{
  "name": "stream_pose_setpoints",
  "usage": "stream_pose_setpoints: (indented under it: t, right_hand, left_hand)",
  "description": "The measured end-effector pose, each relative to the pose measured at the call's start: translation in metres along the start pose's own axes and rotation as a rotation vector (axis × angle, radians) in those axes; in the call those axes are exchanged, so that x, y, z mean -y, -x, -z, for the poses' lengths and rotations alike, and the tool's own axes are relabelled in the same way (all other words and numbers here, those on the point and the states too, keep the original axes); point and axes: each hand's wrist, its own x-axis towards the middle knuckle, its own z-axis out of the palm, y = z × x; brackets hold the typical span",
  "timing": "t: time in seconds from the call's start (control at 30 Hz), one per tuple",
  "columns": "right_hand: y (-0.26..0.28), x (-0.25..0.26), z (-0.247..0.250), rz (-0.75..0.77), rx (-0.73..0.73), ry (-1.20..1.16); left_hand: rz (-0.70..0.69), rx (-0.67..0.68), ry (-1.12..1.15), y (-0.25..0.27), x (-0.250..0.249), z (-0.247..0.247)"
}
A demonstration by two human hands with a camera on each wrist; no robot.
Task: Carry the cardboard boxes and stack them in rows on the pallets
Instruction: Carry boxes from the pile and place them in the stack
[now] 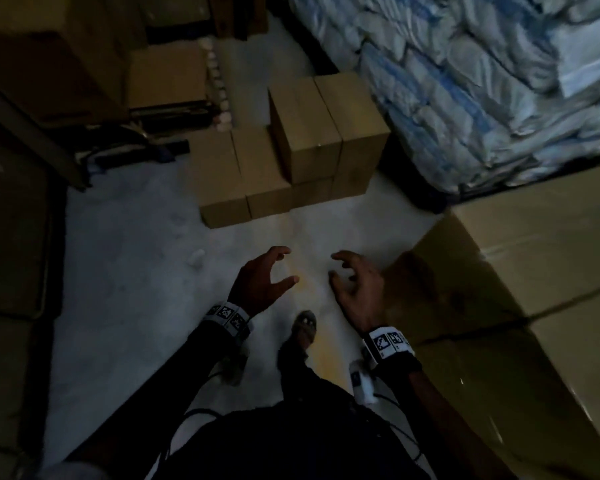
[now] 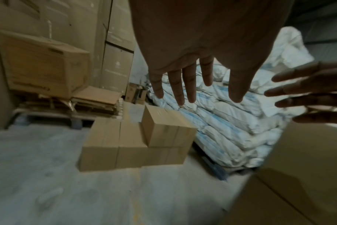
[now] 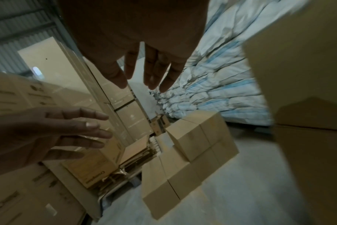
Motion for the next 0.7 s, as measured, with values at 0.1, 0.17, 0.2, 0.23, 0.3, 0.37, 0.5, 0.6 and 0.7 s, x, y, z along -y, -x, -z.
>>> stream_pose_setpoints:
  t: [0.1, 0.17, 0.2, 0.23, 0.3, 0.37, 0.5, 0.6, 0.7]
  right_hand:
    - [-0.082, -0.009, -0.009, -0.002, 0.078, -0.048]
    - [-0.139, -0.019, -0.013, 0.006, 0.09, -0.09]
    - [-0.17, -0.024, -0.014, 0.008, 0.089, -0.094]
    - [-0.2, -0.03, -0.015, 0.003, 0.095, -0.095]
    - [-0.248, -0.039, -0.013, 0.002, 0.107, -0.083]
    - [-0.295, -0.053, -0.012, -0.026, 0.094, -0.075]
    - [-0.384, -0.081, -0.017, -0.083, 0.016, -0.096]
    - [-0.449, -0.109, -0.031, -0.122, 0.039, -0.055]
    - [-0.523, -0.146, -0.047, -0.188, 0.106, 0.001]
  left_hand:
    - [0.027, 0.028, -0.07, -0.069, 0.004, 0.026]
    - [0.036, 0.046, -0.099, -0.123, 0.003, 0.045]
    - [0.046, 0.042, -0.107, -0.153, 0.002, 0.054]
    - [0.067, 0.033, -0.096, -0.181, 0.003, 0.062]
    - [0.09, 0.0, -0.056, -0.223, 0.005, 0.069]
    - [0.111, -0.003, -0.01, -0.269, 0.008, 0.073]
    - [0.148, 0.026, -0.024, -0.352, 0.02, 0.071]
    - [0.185, 0.037, -0.018, -0.415, 0.035, 0.068]
    - [0.262, 0.092, -0.015, -0.491, 0.056, 0.059]
